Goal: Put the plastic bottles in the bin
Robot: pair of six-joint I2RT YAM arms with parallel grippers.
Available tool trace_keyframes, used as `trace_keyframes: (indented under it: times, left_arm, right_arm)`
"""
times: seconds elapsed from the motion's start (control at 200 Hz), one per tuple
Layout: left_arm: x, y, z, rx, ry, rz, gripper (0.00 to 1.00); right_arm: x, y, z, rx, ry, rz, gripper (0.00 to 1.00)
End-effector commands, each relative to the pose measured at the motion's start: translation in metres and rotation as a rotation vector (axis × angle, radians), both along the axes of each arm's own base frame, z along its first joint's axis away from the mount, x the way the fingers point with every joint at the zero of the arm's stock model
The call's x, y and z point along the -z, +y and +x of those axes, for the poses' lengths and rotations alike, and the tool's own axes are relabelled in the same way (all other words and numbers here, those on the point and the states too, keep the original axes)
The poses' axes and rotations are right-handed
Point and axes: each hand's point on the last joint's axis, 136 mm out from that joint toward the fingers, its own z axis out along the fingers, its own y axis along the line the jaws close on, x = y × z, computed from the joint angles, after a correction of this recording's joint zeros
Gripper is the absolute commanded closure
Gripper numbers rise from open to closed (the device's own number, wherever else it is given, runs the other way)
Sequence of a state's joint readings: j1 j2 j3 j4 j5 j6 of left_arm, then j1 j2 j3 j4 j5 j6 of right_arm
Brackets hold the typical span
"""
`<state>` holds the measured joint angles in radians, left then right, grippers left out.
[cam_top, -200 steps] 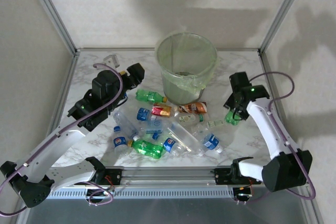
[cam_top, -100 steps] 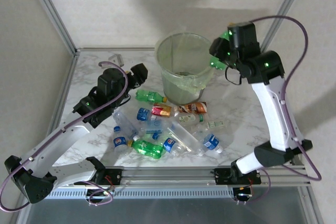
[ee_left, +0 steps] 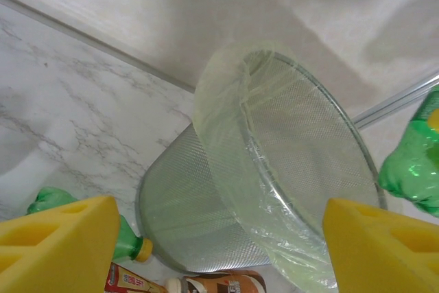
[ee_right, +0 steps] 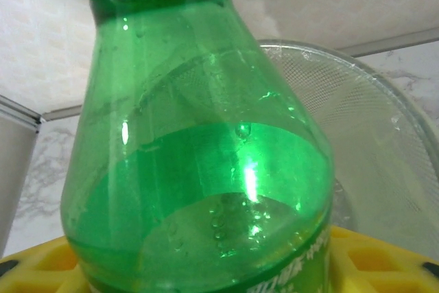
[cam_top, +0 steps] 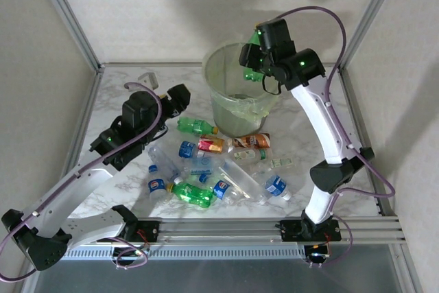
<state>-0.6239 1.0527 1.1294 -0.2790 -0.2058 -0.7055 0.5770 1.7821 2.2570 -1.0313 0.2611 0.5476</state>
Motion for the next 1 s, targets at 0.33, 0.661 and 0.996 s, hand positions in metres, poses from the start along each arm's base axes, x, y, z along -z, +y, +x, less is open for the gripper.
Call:
trace_keyframes:
  times: [0.33, 0.661, 0.996]
  left_arm:
    - [0.006, 0.005, 0.008, -0.048, 0.010, -0.025, 0.23]
    - [0.010, 0.005, 0.009, -0.027, 0.020, -0.011, 0.22]
    - [0.036, 0.029, 0.013, -0.084, 0.099, -0.043, 0.22]
  right_arm:
    - [0.009, 0.008, 0.002, -0.035, -0.029, -0.089, 0.23]
    - [0.025, 0.076, -0.090, -0.238, -0.063, -0.271, 0.14]
    - [0.127, 0.117, -0.212, -0.494, 0.125, -0.404, 0.09]
